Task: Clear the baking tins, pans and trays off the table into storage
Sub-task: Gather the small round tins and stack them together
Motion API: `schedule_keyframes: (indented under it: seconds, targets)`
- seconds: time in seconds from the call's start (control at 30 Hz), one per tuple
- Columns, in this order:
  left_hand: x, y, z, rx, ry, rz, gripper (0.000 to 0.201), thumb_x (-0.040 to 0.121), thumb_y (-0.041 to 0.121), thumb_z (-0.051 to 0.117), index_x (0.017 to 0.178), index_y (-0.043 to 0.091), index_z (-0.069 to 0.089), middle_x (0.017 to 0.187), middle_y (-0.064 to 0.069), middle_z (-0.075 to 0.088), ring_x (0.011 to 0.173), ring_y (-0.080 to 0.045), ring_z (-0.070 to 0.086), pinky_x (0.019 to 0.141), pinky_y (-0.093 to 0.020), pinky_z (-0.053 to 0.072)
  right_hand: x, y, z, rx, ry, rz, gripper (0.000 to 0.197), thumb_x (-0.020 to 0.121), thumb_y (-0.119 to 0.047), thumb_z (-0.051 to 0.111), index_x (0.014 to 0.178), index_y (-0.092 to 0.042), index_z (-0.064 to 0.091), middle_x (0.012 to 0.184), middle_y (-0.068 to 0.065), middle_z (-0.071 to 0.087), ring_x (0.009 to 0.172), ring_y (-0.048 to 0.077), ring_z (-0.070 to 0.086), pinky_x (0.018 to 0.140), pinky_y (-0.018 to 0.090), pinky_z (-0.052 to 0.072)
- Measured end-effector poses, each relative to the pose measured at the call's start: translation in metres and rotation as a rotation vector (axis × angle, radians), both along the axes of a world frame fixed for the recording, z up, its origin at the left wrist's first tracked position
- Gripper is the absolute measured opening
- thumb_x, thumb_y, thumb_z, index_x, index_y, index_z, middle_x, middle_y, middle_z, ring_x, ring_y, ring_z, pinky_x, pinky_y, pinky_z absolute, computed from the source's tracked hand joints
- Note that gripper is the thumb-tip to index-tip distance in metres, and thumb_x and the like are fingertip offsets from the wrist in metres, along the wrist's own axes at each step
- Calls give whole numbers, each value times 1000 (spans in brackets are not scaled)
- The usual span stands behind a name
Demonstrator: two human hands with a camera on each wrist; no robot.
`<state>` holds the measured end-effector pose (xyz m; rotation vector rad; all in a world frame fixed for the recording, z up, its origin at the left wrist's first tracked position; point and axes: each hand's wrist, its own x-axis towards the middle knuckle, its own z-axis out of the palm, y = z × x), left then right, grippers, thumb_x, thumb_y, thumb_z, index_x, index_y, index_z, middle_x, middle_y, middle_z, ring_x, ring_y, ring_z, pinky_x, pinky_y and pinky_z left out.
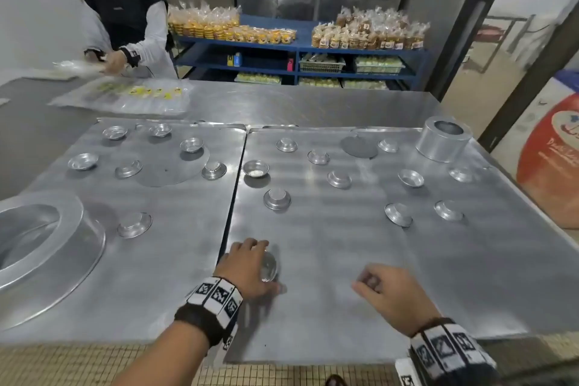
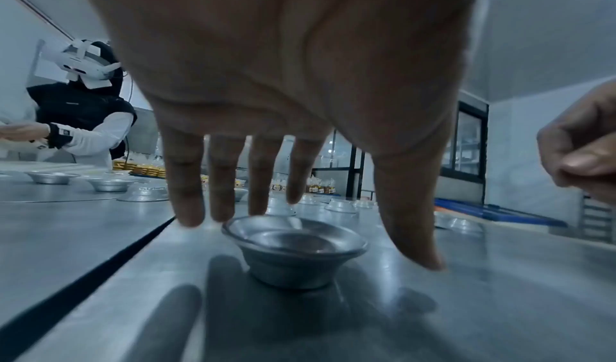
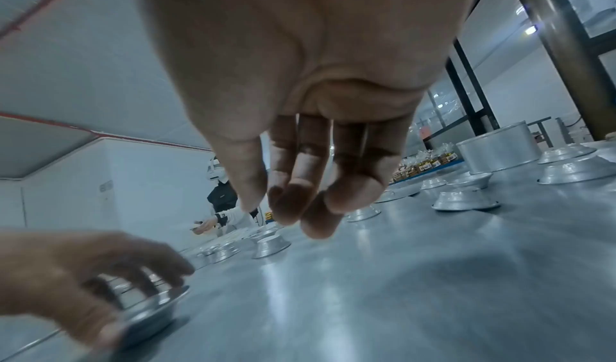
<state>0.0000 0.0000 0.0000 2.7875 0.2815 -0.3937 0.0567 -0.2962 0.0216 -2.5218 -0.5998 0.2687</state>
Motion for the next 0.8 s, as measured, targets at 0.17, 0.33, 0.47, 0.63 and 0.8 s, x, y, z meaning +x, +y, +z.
schedule_keyframes:
  seconds: [0.17, 0.33, 0.47, 0.63, 0.8]
  targets:
    - [17, -3, -6, 37, 79, 88, 85, 61, 67, 73, 129, 20, 51, 121, -1, 52, 116, -27, 56, 97, -40, 50, 55, -5, -2, -23, 47, -95, 11, 82, -37, 73, 80, -29, 65, 72, -10, 66, 71, 9, 64, 71, 29, 53]
    - [37, -12, -7, -77, 2, 124, 87, 58, 60, 77, 133, 23, 52, 121, -1, 49, 111, -23, 57, 98, -33, 49, 106, -14, -17, -68, 75, -124, 14, 82, -33, 73, 90, -30, 61, 82, -11, 66, 79, 11, 64, 80, 31, 54]
    - [58, -32, -1, -253, -108, 156, 85, 50, 49, 82, 127, 27, 55, 115, 6, 46, 103, -14, 58, 92, -24, 49, 147, -27, -31, -108, 4, -171, 23, 82, -31, 70, 103, -24, 64, 100, -5, 65, 96, 19, 64, 84, 36, 53]
    - [87, -67, 2, -510, -204, 251, 74, 41, 49, 90, 107, 38, 58, 108, 14, 58, 99, -5, 58, 78, -18, 44, 191, -41, -34, -228, -145, -226, 41, 80, -27, 71, 118, -15, 61, 118, 9, 57, 113, 33, 45, 93, 38, 42]
    - [107, -99, -4, -765, -237, 368, 72, 38, 36, 100, 100, 32, 64, 102, 11, 69, 92, -4, 64, 71, -25, 57, 231, -54, -39, -307, -99, -246, 56, 81, -39, 69, 129, -14, 55, 129, 11, 53, 120, 34, 41, 97, 40, 42]
